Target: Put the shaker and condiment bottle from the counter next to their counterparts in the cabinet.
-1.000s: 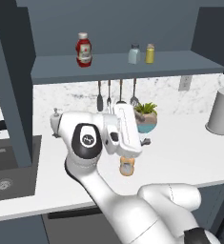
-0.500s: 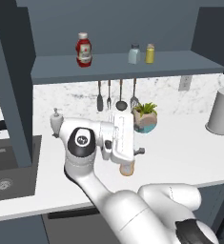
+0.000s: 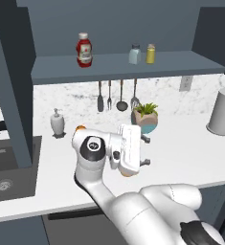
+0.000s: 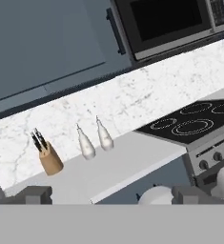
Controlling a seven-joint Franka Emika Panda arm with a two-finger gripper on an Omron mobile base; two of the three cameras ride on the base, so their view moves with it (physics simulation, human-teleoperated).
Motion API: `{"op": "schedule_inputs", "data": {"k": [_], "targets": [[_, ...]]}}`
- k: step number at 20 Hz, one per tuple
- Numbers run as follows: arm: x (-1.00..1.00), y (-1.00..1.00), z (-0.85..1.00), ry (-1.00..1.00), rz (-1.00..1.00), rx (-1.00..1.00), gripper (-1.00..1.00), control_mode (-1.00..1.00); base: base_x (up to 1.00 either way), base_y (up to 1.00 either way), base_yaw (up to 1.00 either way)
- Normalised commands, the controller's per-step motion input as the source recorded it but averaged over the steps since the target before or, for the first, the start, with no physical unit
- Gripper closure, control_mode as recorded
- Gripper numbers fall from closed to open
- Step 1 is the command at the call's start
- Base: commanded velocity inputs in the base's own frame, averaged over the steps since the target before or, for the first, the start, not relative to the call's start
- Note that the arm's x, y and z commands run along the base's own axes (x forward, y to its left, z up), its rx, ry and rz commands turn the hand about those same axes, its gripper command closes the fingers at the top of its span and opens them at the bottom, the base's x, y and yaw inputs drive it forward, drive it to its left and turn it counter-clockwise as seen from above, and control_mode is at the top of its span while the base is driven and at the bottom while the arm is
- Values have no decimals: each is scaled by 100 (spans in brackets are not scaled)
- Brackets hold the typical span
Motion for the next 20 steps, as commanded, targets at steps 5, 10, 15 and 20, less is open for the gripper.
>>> {"op": "schedule_inputs", "data": {"k": [5, 10, 15, 20], "targets": [[50, -16, -9, 1, 0, 4, -100, -100, 0, 0, 0], [62, 7, -11, 8, -1, 7, -100, -100, 0, 0, 0], [52, 23, -45, 9, -4, 19, -100, -100, 0, 0, 0], [40, 21, -55, 3, -9, 21, -100, -100, 0, 0, 0]]}}
